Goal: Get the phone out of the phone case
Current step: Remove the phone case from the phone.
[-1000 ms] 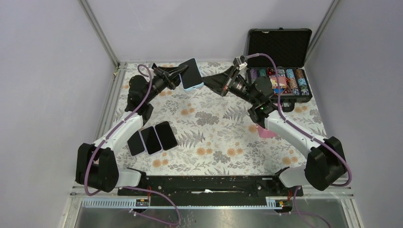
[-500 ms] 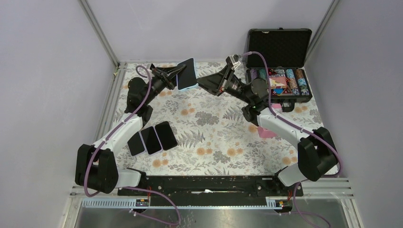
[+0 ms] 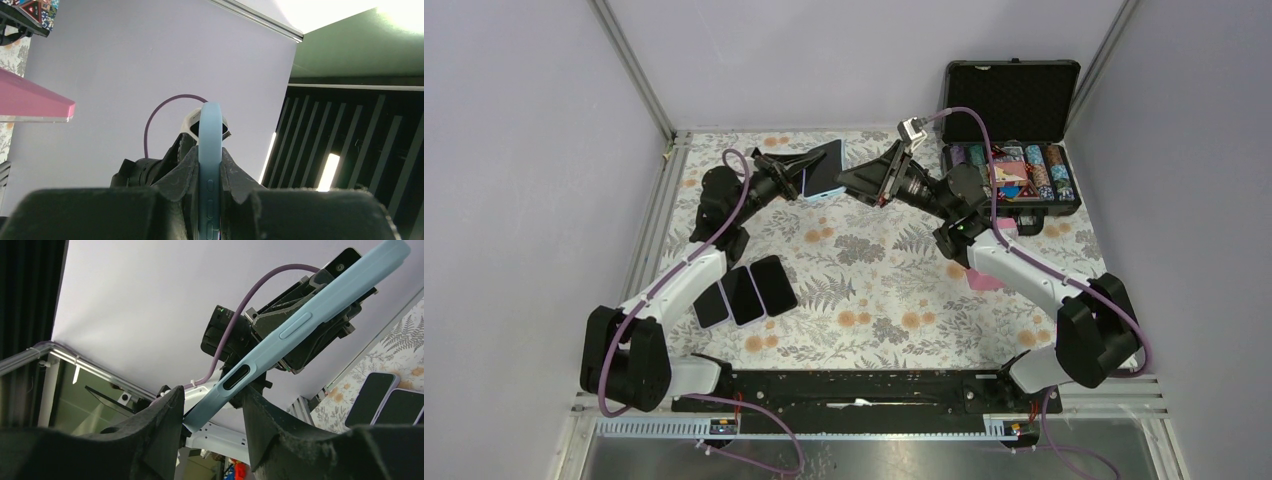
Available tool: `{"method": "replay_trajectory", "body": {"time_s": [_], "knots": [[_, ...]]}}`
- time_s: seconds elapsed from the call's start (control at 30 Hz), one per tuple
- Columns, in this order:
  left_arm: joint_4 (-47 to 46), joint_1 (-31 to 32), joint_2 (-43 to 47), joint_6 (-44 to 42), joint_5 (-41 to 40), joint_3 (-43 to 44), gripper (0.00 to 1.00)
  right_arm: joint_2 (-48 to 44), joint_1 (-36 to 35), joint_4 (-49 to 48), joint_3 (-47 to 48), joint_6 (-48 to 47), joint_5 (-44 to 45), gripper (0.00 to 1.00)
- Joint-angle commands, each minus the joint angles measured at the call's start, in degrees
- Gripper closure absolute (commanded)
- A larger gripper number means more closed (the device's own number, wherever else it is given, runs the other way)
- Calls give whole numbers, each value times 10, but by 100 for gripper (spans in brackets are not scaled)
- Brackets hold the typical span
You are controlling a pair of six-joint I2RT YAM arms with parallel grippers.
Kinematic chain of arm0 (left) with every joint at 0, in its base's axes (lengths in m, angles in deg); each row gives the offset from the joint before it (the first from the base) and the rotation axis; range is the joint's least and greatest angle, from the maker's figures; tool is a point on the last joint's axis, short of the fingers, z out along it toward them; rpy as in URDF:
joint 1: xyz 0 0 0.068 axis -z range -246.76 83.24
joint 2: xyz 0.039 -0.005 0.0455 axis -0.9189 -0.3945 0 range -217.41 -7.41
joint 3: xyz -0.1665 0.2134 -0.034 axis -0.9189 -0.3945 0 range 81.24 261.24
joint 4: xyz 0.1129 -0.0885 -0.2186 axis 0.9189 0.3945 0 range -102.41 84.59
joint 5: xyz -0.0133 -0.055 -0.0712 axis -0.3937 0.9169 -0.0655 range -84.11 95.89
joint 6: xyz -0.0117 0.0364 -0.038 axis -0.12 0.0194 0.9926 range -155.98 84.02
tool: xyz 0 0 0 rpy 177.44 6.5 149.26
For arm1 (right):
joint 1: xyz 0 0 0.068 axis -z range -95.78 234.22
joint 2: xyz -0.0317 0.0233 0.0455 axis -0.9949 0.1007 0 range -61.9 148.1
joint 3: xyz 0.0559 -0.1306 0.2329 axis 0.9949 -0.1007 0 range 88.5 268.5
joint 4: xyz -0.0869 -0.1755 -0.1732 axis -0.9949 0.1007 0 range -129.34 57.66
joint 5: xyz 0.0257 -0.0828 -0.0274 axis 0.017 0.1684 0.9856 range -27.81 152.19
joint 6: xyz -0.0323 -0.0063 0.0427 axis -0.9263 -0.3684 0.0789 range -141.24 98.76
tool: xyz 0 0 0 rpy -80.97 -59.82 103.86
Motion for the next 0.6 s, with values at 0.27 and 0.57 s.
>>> {"method": "replay_trajectory", "body": {"time_s": [0.27,0.57], "knots": [[22,3,40,139,33,18,100,-44,-7,-24,18,-81,-56,56],[5,1,49,148,15,-8,100,-60,-7,-17,5,-92,-59,38]]}}
